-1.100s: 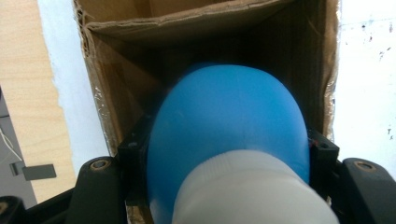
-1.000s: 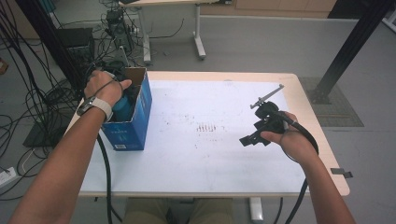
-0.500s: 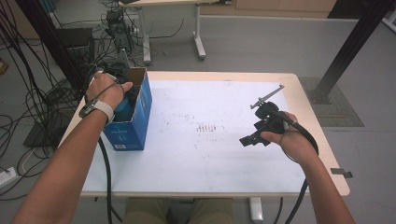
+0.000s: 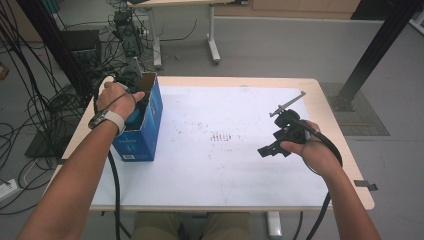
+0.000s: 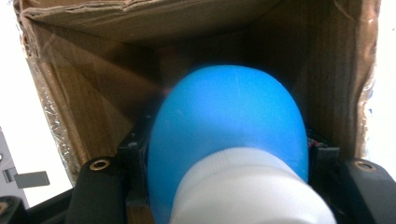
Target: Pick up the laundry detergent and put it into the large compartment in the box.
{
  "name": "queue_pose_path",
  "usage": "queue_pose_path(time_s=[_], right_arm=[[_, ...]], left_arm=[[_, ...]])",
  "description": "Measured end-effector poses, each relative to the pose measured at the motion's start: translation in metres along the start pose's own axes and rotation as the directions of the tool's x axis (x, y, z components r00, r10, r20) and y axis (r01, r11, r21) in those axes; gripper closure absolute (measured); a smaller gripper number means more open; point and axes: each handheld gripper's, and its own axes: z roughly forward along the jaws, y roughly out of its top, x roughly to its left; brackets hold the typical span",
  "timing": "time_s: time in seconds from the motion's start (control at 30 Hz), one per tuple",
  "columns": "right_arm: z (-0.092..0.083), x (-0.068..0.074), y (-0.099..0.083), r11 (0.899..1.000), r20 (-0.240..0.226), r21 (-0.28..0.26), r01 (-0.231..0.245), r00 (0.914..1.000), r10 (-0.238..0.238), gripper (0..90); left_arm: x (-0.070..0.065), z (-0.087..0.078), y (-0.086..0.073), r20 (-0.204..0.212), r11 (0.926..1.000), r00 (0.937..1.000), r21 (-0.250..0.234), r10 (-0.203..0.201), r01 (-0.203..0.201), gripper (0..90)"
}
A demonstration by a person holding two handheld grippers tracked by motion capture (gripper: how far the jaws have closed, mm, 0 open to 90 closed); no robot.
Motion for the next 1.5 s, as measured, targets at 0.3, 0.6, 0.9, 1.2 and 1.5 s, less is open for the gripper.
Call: queue_pose_path(time_s=[0.3, 0.6, 0.9, 1.2, 1.5], right_arm=[[0.0015, -0.0001, 0.0006, 1.000, -0.002, 0.002, 0.000, 1.0000, 0.000, 9.2], [0.0023, 0.0002, 0.0016, 1.000, -0.003, 0.002, 0.001, 1.0000, -0.001, 9.2], [0.0007, 0.0013, -0.0001, 1.000, 0.001, -0.001, -0.001, 1.0000, 0.001, 9.2], [0.0005, 0.0012, -0.0011, 1.000, 0.002, 0.000, -0.003, 1.0000, 0.003, 9.2], [0.0002, 0.0023, -0.0005, 1.000, 0.006, 0.002, -0.002, 1.0000, 0.002, 9.3]], left_arm=[[0.0007, 0.0010, 0.0000, 0.000, 1.0000, 1.0000, -0.001, -0.002, 0.002, 36.9], [0.0012, 0.0012, 0.0001, 0.001, 1.0000, 1.0000, 0.002, -0.002, 0.002, 36.9], [0.0002, 0.0013, 0.0000, -0.002, 1.0000, 1.0000, 0.003, -0.003, 0.003, 36.9], [-0.0002, 0.0013, -0.0003, -0.003, 1.0000, 1.0000, 0.002, -0.004, 0.004, 36.9], [-0.0004, 0.0014, -0.0004, -0.004, 1.0000, 1.0000, 0.003, -0.005, 0.005, 36.9]])
